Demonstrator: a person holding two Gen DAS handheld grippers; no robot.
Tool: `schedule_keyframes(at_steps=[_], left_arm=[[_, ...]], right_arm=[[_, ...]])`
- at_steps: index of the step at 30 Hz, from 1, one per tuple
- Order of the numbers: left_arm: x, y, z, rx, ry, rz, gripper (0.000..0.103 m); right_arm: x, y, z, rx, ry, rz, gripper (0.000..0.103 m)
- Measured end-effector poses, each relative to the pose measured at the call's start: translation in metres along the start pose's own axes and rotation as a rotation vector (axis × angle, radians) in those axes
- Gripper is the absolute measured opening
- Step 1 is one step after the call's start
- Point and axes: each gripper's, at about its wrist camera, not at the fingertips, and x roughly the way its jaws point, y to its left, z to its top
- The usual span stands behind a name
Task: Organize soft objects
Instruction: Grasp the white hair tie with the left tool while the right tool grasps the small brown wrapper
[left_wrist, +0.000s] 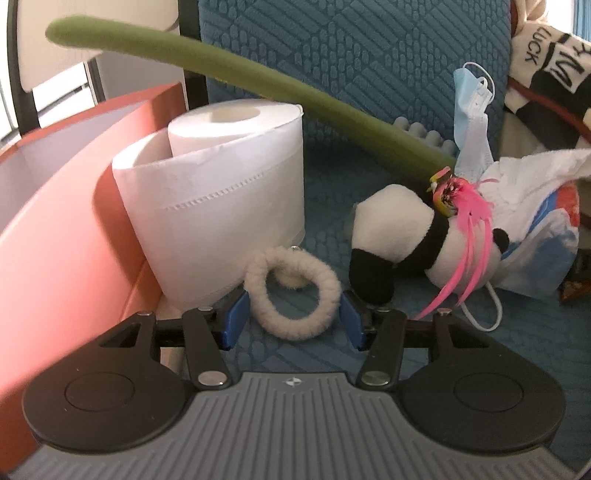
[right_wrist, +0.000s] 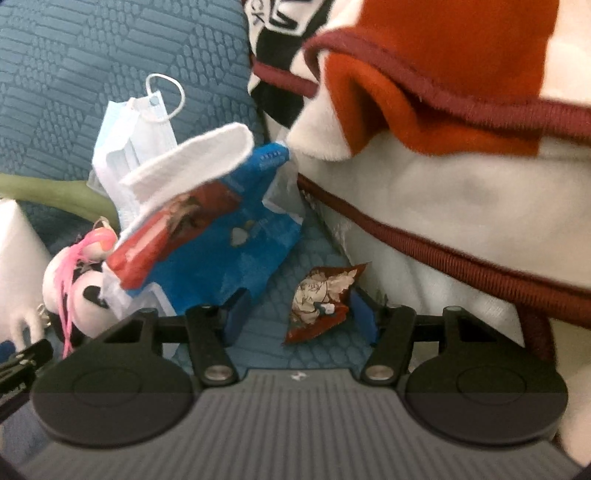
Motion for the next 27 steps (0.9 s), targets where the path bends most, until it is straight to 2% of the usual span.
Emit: schedule_keyframes(at_steps=[7,12,14,17,27], left_arm=[[0.006,0.008,-0.001,-0.021,0.037,-0.025,0.060],[0.008,0.009,-0.001,-0.018,0.041,-0.050,0.057],[0.009,0.009,-0.002,-0.011,0.033,-0.057,0.043],[0.008,0.008,-0.003,-0.004,0.029,-0.075,0.024],[-0.001,0.015,-0.001,-0.078,0.062,-0.145,0.019]], right_arm=[[0.000,-0.004,-0.001,0.012,-0.008,0.026,0.058],[0.001,-0.002,-0.002,-0.006,0.001,0.048,0.040],[0.000,-0.001,-0.002,-0.008,0.006,0.056,0.033],[-0.003,-0.001,-0.003,-0.015,0.005,0.068,0.029],[-0.024,-0.001,-0.003,-0.010,-0.018,0.112,0.026]])
